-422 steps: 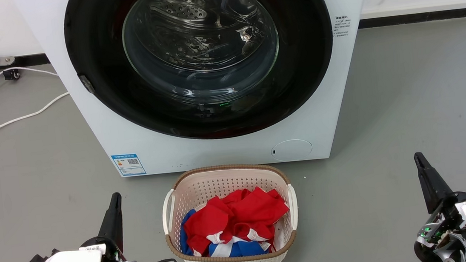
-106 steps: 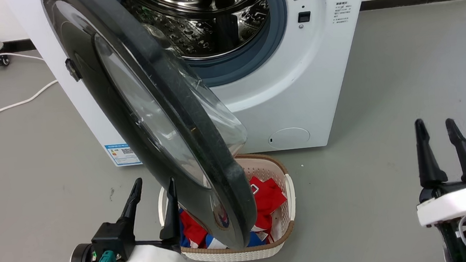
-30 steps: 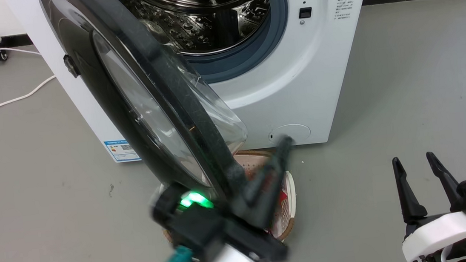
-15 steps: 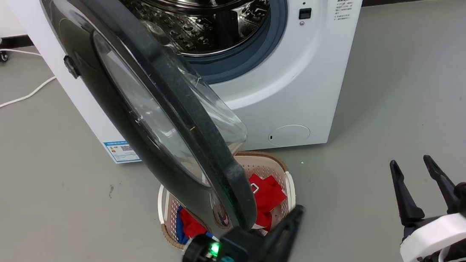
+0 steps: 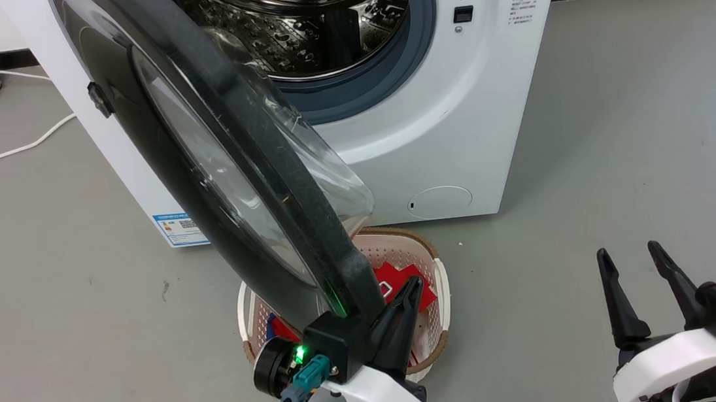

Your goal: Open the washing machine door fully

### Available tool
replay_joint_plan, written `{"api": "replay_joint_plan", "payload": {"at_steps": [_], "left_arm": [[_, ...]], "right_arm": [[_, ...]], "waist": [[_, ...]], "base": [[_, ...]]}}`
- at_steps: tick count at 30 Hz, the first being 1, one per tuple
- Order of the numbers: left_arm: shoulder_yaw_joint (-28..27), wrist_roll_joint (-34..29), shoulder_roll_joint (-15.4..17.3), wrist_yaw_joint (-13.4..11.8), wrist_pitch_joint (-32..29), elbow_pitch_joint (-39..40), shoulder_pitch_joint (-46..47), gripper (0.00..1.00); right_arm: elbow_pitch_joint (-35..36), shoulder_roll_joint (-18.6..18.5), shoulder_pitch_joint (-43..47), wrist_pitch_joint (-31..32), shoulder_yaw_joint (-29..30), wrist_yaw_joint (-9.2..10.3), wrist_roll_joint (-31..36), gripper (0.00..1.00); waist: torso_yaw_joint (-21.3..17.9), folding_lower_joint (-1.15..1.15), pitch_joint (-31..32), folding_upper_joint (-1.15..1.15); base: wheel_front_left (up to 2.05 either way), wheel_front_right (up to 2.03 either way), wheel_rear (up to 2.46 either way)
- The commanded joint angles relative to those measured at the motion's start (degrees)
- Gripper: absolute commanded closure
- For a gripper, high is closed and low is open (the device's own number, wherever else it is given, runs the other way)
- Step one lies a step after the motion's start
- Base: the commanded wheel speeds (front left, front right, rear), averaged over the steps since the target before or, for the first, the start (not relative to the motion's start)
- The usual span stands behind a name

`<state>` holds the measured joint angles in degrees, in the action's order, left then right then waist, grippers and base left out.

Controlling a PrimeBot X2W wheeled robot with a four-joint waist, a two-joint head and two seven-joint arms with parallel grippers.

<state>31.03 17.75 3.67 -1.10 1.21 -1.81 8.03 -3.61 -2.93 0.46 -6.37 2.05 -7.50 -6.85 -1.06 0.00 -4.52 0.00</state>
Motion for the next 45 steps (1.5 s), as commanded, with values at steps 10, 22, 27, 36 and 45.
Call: {"api": "replay_joint_plan", "payload": {"at_steps": [10, 22, 27, 36, 45], "left_arm": [[-0.8, 0.5, 1.8, -2.1, -0.2, 1.9, -2.8, 1.0], [-3.0, 0.3, 5.3, -6.3, -1.7, 9.8, -8.9, 1.0], [-2.8, 0.0, 5.1, -7.2, -0.7, 12.7, -10.3, 1.0], [-6.8, 0.8, 4.9, -10.4, 2.0, 14.6, -11.1, 1.0], [-16.3, 3.0, 6.8, -14.6, 6.4, 14.4, -12.3, 1.0]], "right_arm": [[-0.3, 0.1, -0.3, -0.2, -0.4, 0.01, -0.1, 0.0], [2.0, 0.1, 1.0, 0.0, 1.4, 0.01, 0.0, 0.0], [3.1, 0.1, 1.7, 0.6, 2.4, 0.01, 0.5, 0.0], [5.7, 0.1, 1.9, 2.2, 4.2, 0.01, 1.0, 0.0], [7.0, 0.1, 2.2, 3.9, 5.1, 0.01, 1.2, 0.0]], "waist": [[0.6, 0.0, 0.3, 0.0], [6.7, 0.0, 0.0, 0.0], [10.5, 0.0, -0.1, 0.0], [17.4, 0.0, -1.1, 0.0], [21.9, 0.0, -1.8, 0.0]], "base": [[0.0, 0.0, 0.0], [0.0, 0.0, 0.0], [0.0, 0.0, 0.0], [0.0, 0.0, 0.0], [0.0, 0.0, 0.0]]}}
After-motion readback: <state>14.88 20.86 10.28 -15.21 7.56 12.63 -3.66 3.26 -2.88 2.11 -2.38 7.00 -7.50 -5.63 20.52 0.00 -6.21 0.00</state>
